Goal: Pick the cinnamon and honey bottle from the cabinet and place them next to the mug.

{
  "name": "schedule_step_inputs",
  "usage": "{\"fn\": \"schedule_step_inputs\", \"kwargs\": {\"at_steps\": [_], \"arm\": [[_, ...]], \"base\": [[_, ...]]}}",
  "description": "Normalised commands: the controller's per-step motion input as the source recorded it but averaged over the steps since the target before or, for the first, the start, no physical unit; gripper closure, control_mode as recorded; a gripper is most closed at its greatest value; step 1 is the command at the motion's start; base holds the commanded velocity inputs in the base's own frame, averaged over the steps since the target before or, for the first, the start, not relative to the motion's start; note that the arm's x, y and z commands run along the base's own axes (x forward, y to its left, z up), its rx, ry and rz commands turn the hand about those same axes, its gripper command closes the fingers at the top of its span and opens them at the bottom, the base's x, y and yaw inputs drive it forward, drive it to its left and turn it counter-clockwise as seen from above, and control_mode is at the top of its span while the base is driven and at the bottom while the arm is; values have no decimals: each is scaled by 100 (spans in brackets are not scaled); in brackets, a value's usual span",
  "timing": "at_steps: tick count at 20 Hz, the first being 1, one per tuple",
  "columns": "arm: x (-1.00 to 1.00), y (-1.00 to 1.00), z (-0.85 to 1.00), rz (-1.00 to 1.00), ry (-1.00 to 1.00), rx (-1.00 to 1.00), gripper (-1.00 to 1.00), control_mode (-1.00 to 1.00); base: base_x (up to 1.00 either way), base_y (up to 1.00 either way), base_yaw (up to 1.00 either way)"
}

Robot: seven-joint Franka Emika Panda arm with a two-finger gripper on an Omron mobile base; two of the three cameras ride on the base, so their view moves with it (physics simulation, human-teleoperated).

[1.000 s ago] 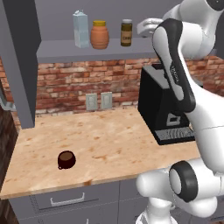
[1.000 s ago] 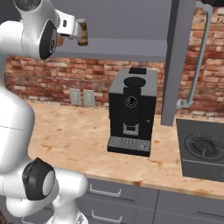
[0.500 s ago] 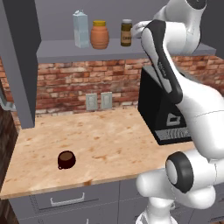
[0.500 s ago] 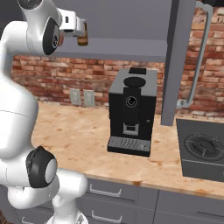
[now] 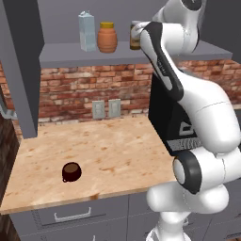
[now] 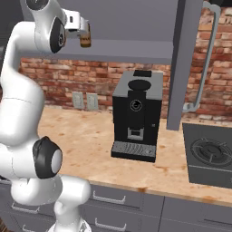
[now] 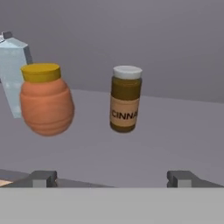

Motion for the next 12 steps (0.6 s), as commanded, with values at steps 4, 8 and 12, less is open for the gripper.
{"fn": "schedule_step_inputs", "kwargs": {"at_steps": [4, 8, 12], "arm": [[32, -6, 0, -3, 0, 0, -100, -100], [32, -3, 0, -2, 1, 0, -100, -100], [33, 0, 0, 0, 3, 0, -100, -100]], "base": [[0, 0, 0], [0, 0, 0], [0, 0, 0]]}}
